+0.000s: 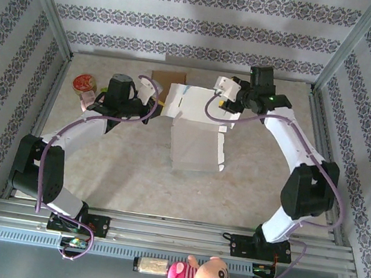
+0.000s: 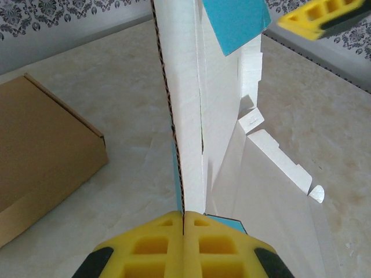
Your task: Fold the paper box
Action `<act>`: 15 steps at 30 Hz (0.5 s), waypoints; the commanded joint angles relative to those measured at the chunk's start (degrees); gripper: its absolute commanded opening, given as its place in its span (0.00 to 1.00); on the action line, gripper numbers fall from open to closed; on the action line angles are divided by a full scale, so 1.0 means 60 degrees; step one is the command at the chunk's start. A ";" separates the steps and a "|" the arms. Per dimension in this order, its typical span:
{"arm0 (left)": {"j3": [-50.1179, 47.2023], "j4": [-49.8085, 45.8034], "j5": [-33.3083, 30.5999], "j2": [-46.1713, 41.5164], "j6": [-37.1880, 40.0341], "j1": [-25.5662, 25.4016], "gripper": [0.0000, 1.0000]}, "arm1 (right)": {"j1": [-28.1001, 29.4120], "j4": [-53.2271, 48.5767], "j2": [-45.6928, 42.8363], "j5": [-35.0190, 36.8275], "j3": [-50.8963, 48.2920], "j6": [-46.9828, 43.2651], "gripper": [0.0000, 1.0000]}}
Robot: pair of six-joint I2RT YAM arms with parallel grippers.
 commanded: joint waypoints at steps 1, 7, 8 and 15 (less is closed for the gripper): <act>0.0093 -0.0087 0.0021 -0.0384 0.0315 -0.0111 0.00 | 0.0111 0.0611 0.0419 -0.0429 0.0371 -0.0328 0.46; -0.0051 0.0061 -0.0090 -0.0462 0.0311 -0.0118 0.00 | 0.0321 0.0716 0.0475 -0.0385 0.0442 -0.0374 0.07; -0.0064 0.0125 -0.0103 -0.0447 0.0245 -0.0122 0.00 | 0.0343 0.0717 0.0420 -0.0372 0.0422 -0.0394 0.01; 0.0025 0.0047 -0.2140 -0.1063 -0.1508 -0.0123 0.39 | 0.1047 0.1327 -0.0841 0.1809 -0.0299 -0.0151 0.00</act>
